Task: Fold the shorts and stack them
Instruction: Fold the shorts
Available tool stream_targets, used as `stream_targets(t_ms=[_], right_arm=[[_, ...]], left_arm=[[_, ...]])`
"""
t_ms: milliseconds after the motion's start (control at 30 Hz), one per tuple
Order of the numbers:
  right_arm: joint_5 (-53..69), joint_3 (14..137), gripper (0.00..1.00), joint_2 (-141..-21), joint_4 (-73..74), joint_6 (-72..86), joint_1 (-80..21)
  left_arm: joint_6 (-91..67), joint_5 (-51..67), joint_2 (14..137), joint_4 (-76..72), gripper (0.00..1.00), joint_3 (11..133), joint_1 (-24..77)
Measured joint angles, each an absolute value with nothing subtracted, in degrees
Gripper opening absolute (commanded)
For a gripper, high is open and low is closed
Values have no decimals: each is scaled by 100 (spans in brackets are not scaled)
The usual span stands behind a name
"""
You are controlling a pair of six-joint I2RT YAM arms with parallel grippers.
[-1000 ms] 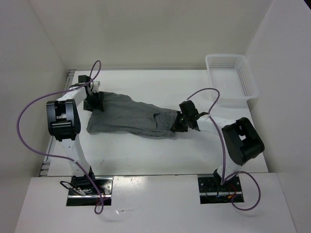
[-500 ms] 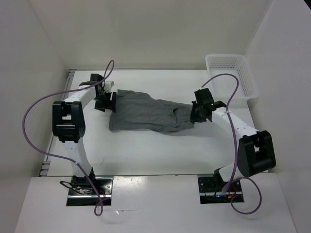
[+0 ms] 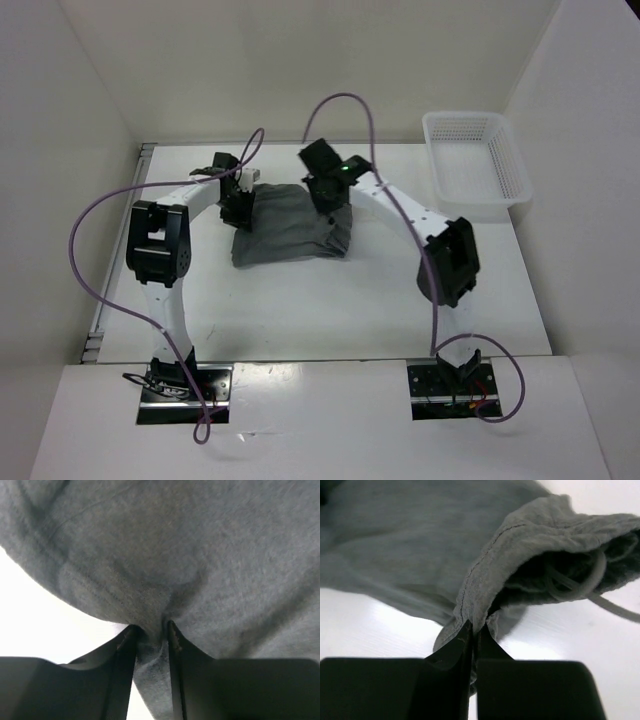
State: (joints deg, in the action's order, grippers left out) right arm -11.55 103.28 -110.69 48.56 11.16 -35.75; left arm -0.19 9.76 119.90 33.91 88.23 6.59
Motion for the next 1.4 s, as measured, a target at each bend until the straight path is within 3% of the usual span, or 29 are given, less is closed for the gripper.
stream_targets(t_ms=[300,700,833,867,900,1200,1400], right_arm=[[-1052,12877,0,-13292,5452,714,-4950],[-355,14676,0,-14075,5579,1015,-5092],[-388,14479,0,-13834,5607,1087,-4969],[-397,14276,0,-13684,5601,1096,-4908],[-410,14057,0,-13500,5610,1100,-4823],[-416,11295,0,-11203,5024,1151,-3629],[-432,10366,0,-10567,4873,1087,-3183]], left_arm=[[-27,1188,12057,3256,26,8866,666],[-25,1540,12169,3203,9,8980,609],[-45,1409,12169,3212,42,9011,574],[-32,1310,12169,3218,55,9041,569],[-23,1199,12169,3232,59,9080,565],[-23,-436,12086,3500,65,9233,528],[-21,-1247,11907,3754,65,9690,528]])
